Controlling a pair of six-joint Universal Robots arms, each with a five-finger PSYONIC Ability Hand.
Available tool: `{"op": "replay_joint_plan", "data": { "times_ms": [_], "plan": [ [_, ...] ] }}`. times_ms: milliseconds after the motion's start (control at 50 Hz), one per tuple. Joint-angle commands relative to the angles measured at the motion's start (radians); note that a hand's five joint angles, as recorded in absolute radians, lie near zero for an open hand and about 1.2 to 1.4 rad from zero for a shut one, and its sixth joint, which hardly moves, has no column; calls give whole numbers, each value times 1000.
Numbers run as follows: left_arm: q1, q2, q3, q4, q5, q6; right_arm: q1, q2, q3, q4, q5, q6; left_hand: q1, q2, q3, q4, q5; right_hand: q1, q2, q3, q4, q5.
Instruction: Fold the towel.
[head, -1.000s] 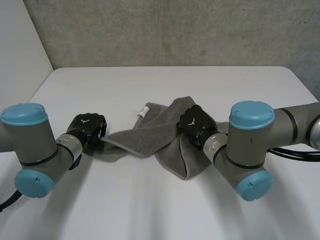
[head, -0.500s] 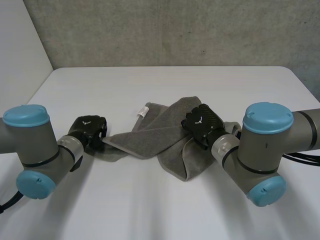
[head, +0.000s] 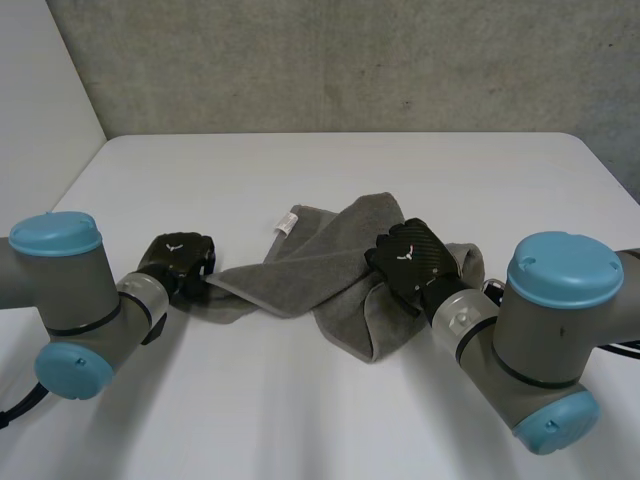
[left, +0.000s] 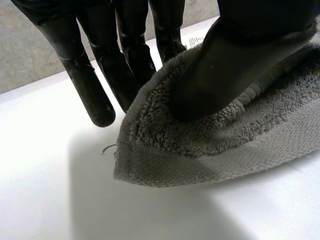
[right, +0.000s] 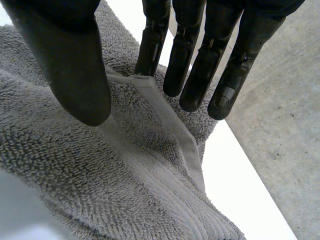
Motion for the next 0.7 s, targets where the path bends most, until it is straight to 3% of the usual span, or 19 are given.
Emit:
{"op": "replay_joint_plan", "data": {
  "times_ms": [20,360,700],
  "plan": [
    [0,2,-9,0,0,0,-3,-13,60,-52,0,2,-21,-18,-6,-11,-34,-2,-24,-18,-24,-4],
    [0,0,-12,8,3,0,-12,6,83,-136,-2,2,-19,-16,-3,-8,-31,1,-22,-15,-21,-1],
    [-9,-18,-11,12,5,-3,14,154,-38,-196,6,2,-60,-57,-44,-49,-72,27,5,11,6,26]
  ]
}}
